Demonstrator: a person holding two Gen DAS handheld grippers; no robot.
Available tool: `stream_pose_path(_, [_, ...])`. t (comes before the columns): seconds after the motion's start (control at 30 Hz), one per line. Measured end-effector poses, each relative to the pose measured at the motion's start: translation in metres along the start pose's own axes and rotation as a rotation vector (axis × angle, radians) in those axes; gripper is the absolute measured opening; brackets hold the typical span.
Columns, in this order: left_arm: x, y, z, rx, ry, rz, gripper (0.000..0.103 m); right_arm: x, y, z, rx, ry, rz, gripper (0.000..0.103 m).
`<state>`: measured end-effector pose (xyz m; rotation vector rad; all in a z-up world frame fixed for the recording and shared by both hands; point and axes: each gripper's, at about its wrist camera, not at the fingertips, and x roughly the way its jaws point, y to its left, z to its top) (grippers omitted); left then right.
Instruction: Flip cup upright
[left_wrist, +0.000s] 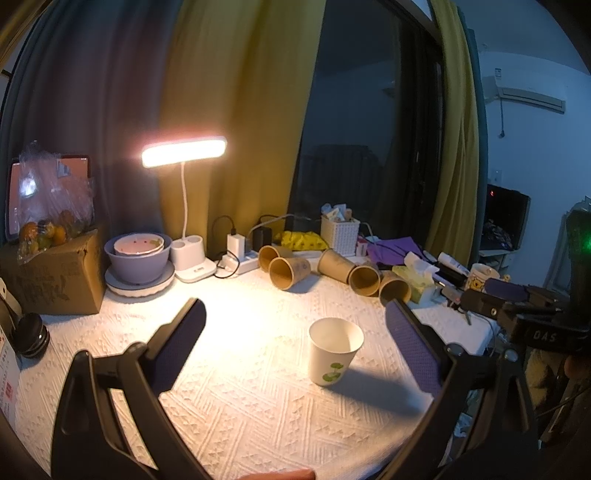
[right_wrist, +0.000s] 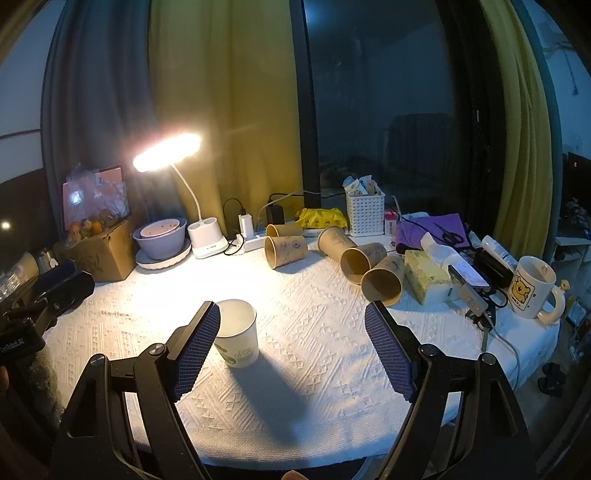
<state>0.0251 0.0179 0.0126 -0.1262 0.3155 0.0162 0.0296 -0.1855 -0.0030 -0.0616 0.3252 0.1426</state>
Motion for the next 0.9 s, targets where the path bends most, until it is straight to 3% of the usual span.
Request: stream_pose_path(0.9, [0.001,0.011,-0.009,-0.019,0.005,-0.025,0.099,0.012,0.008,-0.002,-0.028,0.032,0.004,0.083])
